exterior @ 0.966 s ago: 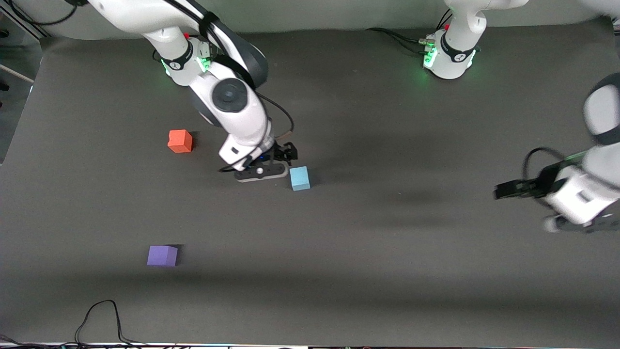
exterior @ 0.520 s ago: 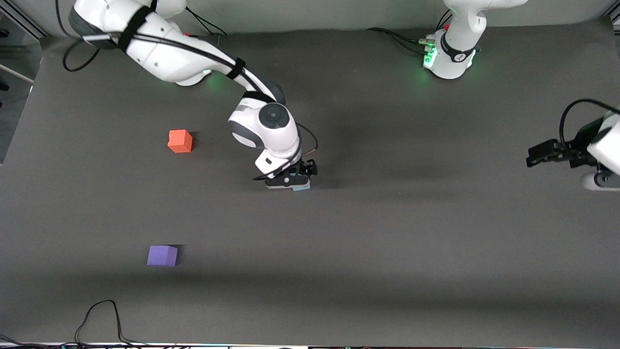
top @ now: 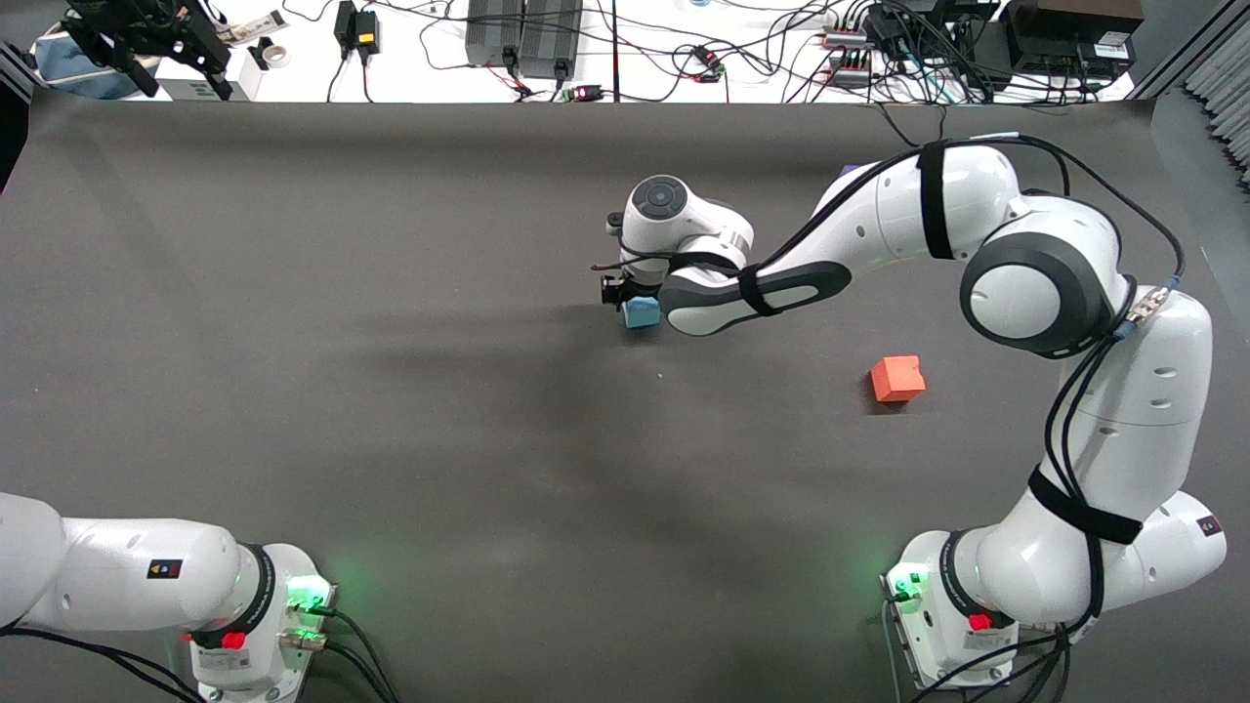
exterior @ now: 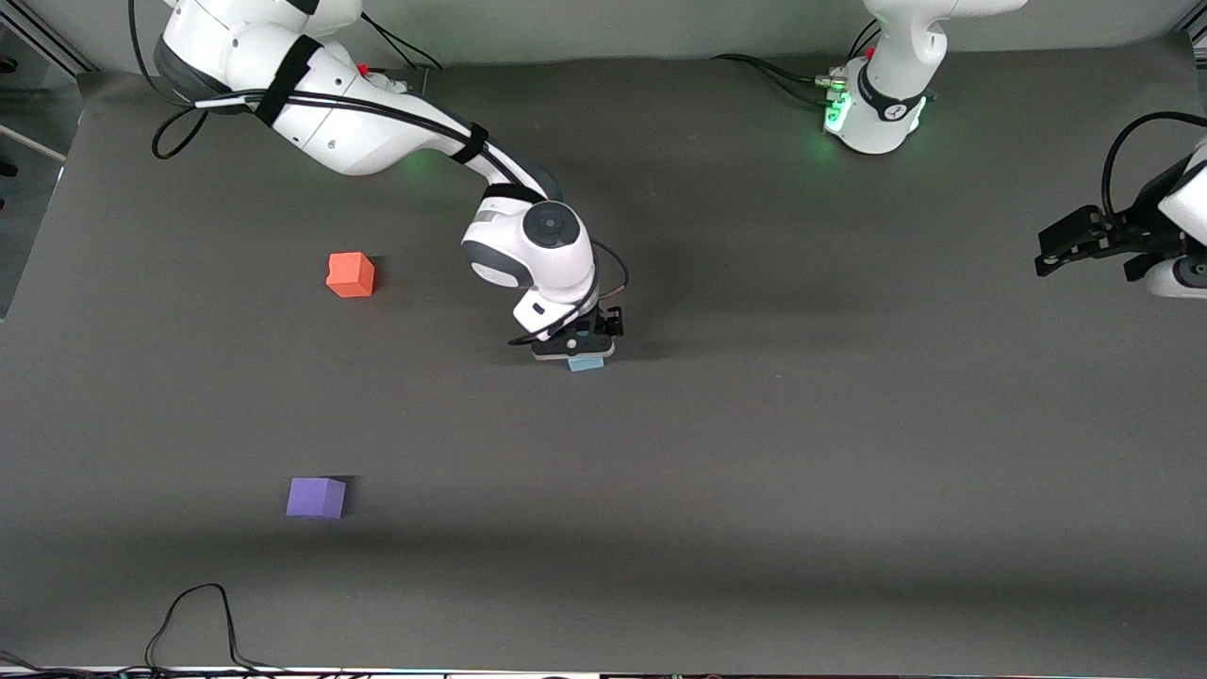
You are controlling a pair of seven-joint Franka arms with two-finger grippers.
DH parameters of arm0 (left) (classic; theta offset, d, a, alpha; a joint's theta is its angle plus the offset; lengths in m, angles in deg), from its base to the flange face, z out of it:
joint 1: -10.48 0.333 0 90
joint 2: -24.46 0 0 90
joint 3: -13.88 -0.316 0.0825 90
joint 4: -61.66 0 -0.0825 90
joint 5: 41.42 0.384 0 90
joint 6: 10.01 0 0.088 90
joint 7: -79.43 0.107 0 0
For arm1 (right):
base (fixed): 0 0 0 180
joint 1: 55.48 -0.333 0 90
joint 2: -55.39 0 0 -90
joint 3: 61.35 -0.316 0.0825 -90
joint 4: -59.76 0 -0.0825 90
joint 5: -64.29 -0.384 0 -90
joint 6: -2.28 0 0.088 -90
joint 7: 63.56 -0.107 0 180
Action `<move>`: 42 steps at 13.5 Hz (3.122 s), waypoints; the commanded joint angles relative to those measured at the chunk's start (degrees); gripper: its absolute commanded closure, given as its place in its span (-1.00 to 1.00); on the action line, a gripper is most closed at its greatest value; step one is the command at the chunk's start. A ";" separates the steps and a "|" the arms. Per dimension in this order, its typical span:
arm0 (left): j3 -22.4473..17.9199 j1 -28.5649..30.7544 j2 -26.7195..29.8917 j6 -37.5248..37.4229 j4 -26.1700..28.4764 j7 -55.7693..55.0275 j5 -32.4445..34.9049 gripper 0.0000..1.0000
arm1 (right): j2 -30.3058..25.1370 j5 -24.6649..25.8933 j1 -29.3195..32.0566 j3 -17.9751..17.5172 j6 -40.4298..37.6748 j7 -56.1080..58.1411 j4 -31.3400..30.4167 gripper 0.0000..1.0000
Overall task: Place blue block between orange and purple blocks
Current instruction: 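Lower the right gripper onto the blue block while the left gripper retracts, then close the right gripper on the blue block and lift it, then carry the blue block toward the orange and purple blocks, then lower the blue block between orange and purple blocks, open the right gripper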
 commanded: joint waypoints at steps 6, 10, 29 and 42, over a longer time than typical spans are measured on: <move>-0.37 -0.29 -0.45 -1.61 -2.18 1.02 0.49 -1.00 | -15.69 -19.24 8.38 -2.36 -12.84 12.94 0.60 0.14; -0.20 -0.46 -0.72 -1.08 -1.75 1.11 0.75 -1.00 | -29.50 -37.58 8.48 13.80 -22.58 37.56 -1.33 0.14; -0.37 -0.29 -0.19 -4.24 -0.87 1.82 2.15 -1.00 | -26.29 -40.59 8.48 35.11 13.16 60.82 -30.96 0.04; -0.11 -0.64 -0.28 -3.01 -0.52 1.82 2.86 -1.00 | -50.42 -40.76 8.31 35.29 -8.95 61.26 -27.10 -1.00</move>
